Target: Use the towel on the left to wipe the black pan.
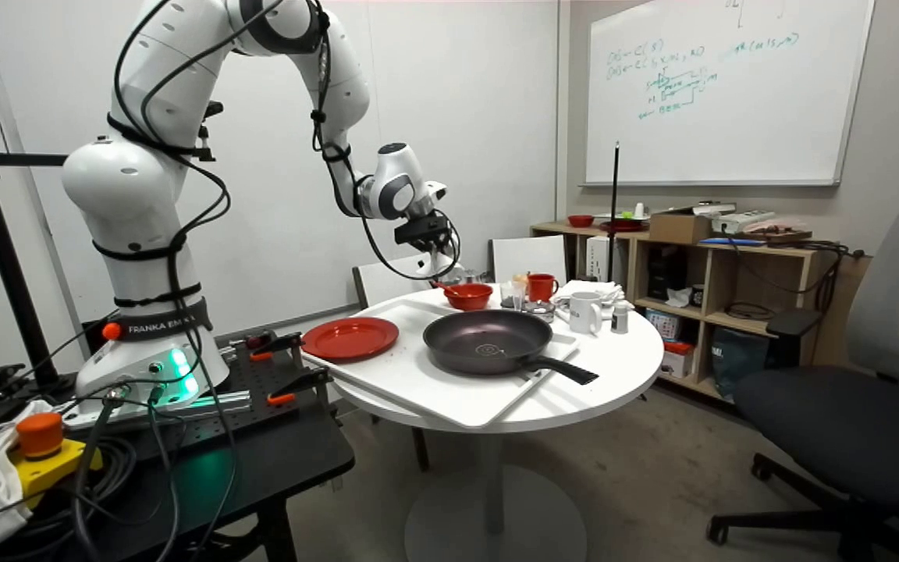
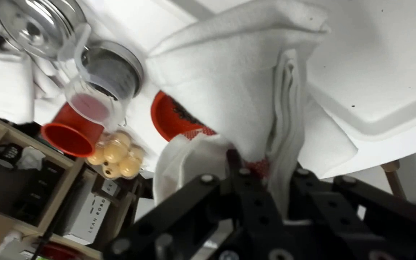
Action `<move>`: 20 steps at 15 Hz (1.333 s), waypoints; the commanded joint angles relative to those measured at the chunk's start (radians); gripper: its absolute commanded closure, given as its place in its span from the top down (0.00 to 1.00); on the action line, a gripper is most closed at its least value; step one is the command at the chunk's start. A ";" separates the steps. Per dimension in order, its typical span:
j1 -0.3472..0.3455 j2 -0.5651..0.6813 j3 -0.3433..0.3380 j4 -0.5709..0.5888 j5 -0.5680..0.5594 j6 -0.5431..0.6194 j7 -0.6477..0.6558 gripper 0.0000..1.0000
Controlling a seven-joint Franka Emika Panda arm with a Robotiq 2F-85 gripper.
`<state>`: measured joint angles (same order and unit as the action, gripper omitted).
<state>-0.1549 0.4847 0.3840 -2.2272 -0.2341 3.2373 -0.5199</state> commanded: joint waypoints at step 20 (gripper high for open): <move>-0.763 0.026 0.398 0.010 0.342 -0.445 -0.011 0.16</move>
<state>-0.9548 0.5268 0.8131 -2.2198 0.0540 2.7925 -0.4939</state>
